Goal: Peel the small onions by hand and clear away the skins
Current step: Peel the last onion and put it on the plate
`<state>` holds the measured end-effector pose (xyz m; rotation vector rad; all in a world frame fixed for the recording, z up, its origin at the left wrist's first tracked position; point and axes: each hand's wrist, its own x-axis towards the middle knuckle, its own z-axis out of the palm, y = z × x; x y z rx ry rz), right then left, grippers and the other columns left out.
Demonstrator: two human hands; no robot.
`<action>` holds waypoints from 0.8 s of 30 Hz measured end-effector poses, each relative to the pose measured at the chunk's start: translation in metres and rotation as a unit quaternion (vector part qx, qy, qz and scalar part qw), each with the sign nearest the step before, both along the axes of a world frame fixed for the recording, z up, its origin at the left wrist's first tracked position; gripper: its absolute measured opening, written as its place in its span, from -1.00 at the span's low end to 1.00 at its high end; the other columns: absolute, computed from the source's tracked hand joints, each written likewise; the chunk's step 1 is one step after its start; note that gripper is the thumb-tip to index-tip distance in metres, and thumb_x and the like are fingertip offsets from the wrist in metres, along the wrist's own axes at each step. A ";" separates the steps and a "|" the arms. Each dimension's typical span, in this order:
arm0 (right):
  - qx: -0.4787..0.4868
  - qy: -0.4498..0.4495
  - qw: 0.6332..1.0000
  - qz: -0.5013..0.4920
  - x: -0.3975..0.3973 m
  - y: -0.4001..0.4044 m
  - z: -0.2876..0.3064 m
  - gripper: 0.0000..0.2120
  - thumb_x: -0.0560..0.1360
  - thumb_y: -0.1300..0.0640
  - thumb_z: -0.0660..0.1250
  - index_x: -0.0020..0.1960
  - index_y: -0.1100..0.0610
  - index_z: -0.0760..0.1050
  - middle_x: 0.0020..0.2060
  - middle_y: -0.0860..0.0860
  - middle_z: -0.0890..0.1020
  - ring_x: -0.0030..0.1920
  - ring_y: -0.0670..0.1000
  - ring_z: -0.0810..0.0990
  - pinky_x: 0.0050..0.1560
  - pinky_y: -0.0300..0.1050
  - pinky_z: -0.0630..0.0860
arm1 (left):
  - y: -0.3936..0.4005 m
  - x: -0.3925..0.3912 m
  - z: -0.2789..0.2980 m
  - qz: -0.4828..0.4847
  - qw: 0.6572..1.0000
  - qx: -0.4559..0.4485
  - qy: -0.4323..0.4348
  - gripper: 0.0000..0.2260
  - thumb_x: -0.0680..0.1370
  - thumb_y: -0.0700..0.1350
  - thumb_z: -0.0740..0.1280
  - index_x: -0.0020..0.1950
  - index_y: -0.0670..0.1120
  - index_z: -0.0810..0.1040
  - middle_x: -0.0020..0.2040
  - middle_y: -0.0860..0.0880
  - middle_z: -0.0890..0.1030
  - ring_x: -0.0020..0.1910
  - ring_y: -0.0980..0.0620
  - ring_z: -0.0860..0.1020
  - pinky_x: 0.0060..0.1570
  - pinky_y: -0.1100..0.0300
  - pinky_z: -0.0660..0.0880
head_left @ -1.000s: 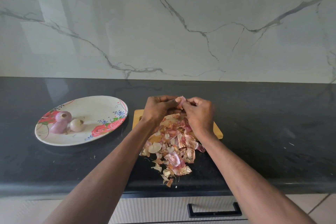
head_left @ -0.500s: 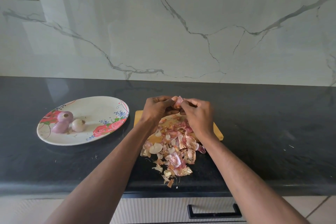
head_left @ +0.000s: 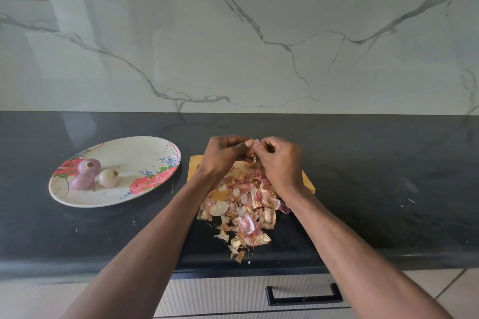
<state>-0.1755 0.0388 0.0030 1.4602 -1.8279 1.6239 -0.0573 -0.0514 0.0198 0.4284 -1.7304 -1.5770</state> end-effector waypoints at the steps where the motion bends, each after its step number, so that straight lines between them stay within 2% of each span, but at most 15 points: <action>1: 0.001 -0.006 1.000 -0.002 0.000 0.001 0.001 -0.65 0.54 0.16 0.46 -0.37 0.05 0.43 -0.51 -0.20 0.39 -0.51 -0.12 0.39 -0.51 -0.36 0.22 | 0.000 0.000 0.000 -0.003 1.000 0.003 0.001 -0.88 0.59 -0.24 0.38 0.03 -0.21 0.71 -0.07 -0.21 0.72 -0.15 -0.08 0.67 -0.03 0.06 0.64; 2: 0.002 -0.020 1.000 -0.001 0.000 0.001 0.000 -0.67 0.54 0.14 0.47 -0.37 0.09 0.47 -0.51 -0.17 0.44 -0.51 -0.11 0.43 -0.54 -0.35 0.26 | 0.000 -0.001 -0.001 -0.006 1.000 0.010 0.003 -0.88 0.59 -0.24 0.37 0.03 -0.21 0.71 -0.07 -0.21 0.72 -0.14 -0.08 0.66 -0.02 0.04 0.64; 4: 0.008 -0.100 0.995 0.007 0.000 0.000 0.002 -0.75 0.53 0.12 0.47 -0.30 0.15 0.59 -0.46 -0.02 0.58 -0.49 -0.05 0.54 -0.56 -0.15 0.46 | 0.001 -0.002 -0.001 -0.013 0.999 0.034 0.017 -0.88 0.60 -0.25 0.36 0.01 -0.21 0.70 -0.06 -0.21 0.71 -0.11 -0.11 0.65 0.03 0.01 0.62; 6: 0.013 -0.174 0.985 0.007 0.001 0.000 0.006 -0.83 0.53 0.15 0.45 -0.23 0.13 0.66 -0.37 0.01 0.66 -0.37 0.03 0.63 -0.40 -0.05 0.59 | 0.000 -0.002 0.000 -0.019 0.997 0.068 0.038 -0.87 0.60 -0.26 0.34 0.01 -0.23 0.69 -0.06 -0.21 0.71 -0.09 -0.13 0.66 0.06 0.01 0.63; 8: 0.014 -0.209 0.978 0.014 0.000 -0.002 0.008 -0.91 0.54 0.19 0.43 -0.11 0.12 0.70 -0.26 -0.04 0.71 -0.25 -0.05 0.67 -0.19 -0.05 0.65 | -0.002 -0.002 0.002 -0.022 0.993 0.100 0.058 -0.85 0.62 -0.29 0.30 0.01 -0.23 0.68 -0.06 -0.19 0.72 -0.09 -0.12 0.68 0.04 0.06 0.65; 10: 0.011 -0.221 0.974 0.037 -0.001 -0.002 0.010 -0.88 0.55 0.15 0.43 0.06 0.12 0.70 -0.13 -0.04 0.73 -0.13 -0.08 0.70 -0.04 -0.02 0.67 | -0.005 -0.001 0.003 -0.026 0.990 0.122 0.069 -0.84 0.63 -0.32 0.27 0.04 -0.23 0.66 -0.06 -0.19 0.72 -0.06 -0.13 0.69 0.06 0.05 0.65; 11: 0.015 -0.224 0.973 0.053 -0.002 -0.002 0.010 -0.85 0.54 0.11 0.45 0.08 0.10 0.70 -0.11 -0.05 0.74 -0.11 -0.07 0.71 -0.02 0.00 0.68 | -0.006 -0.001 0.003 -0.028 0.989 0.127 0.070 -0.84 0.63 -0.32 0.27 0.05 -0.23 0.65 -0.05 -0.19 0.72 -0.05 -0.15 0.69 0.10 0.02 0.64; 13: 0.035 -0.219 0.972 0.079 -0.001 -0.001 0.009 -0.84 0.51 0.04 0.49 0.06 0.05 0.71 -0.12 -0.07 0.75 -0.11 -0.05 0.72 -0.03 0.03 0.68 | -0.007 0.000 0.003 -0.030 0.989 0.126 0.067 -0.84 0.63 -0.31 0.27 0.05 -0.23 0.66 -0.04 -0.21 0.72 -0.04 -0.16 0.69 0.11 0.00 0.64; 17: 0.037 -0.194 0.978 0.064 -0.002 -0.002 0.010 -0.87 0.51 0.09 0.49 0.03 0.09 0.73 -0.13 -0.08 0.75 -0.10 -0.08 0.71 0.01 0.08 0.66 | -0.007 0.001 0.003 -0.021 0.991 0.121 0.061 -0.87 0.61 -0.30 0.32 0.05 -0.24 0.67 -0.04 -0.21 0.71 -0.06 -0.14 0.69 0.05 0.06 0.65; 22: 0.032 -0.139 0.988 0.058 0.003 0.002 0.008 -0.86 0.53 0.05 0.48 -0.07 0.12 0.74 -0.26 -0.08 0.72 -0.27 -0.07 0.68 -0.26 0.04 0.64 | -0.006 0.001 0.002 -0.014 0.996 0.080 0.040 -0.87 0.59 -0.26 0.37 0.08 -0.26 0.67 -0.06 -0.20 0.71 -0.13 -0.08 0.67 -0.01 0.10 0.65; 24: 0.035 -0.136 0.989 0.055 0.005 0.003 0.010 -0.80 0.51 0.00 0.49 0.00 0.13 0.71 -0.20 -0.09 0.72 -0.27 -0.09 0.66 -0.28 -0.06 0.64 | -0.006 0.002 0.003 -0.021 0.998 0.054 0.032 -0.87 0.59 -0.25 0.37 0.07 -0.24 0.68 -0.07 -0.18 0.71 -0.17 -0.04 0.66 -0.07 0.14 0.63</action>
